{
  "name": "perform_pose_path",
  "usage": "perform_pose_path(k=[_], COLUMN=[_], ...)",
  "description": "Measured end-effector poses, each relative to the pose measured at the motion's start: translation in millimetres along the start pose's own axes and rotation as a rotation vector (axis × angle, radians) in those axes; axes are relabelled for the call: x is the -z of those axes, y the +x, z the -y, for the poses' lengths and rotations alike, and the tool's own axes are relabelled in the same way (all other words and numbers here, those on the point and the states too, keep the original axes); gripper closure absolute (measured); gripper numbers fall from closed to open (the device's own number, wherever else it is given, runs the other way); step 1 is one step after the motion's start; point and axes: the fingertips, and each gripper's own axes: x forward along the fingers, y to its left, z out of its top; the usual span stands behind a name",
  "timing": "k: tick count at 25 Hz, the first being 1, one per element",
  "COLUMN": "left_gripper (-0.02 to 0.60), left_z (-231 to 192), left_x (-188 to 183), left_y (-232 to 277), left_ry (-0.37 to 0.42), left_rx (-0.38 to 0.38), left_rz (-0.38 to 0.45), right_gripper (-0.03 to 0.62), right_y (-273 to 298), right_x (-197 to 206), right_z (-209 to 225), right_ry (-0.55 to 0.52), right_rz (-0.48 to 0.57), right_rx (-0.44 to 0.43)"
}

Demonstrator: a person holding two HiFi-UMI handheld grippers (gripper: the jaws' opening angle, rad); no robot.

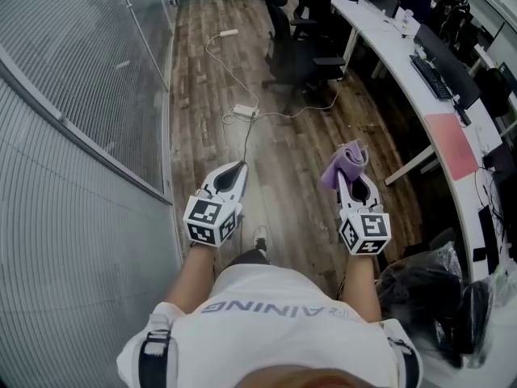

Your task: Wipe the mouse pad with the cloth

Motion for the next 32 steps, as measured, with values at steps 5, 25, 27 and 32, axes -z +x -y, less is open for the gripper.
perform_pose_path(k=[5,25,27,32], left_gripper=[0.549,0.549,0.549,0.549], left_z=[-23.3,-24.8,-12.0,36.9], left_x=[-16.4,-38.2,-40.0,-47.0], left_y=[54.3,239.5,258.7,308.2], left_ry=[0.017,0.003,0.004,0.043], left_rx=[0.046,0.291,0.306,0.339], left_rz=[0.006,-0.041,-0.045,-0.043], right_gripper=[0.495,0.494,0.494,0.495], right_y=[43.1,103.6,105.1,99.8], right_x=[-9.2,0.0,3.3,8.0], right_z=[26.1,147.2,167.3,231.4], right_ry=[0.017,0.061,0.069,0.087], right_rz=[0.007,-0.052,-0.052,-0.037], right_rx=[0.030,0.252,0.257,0.272])
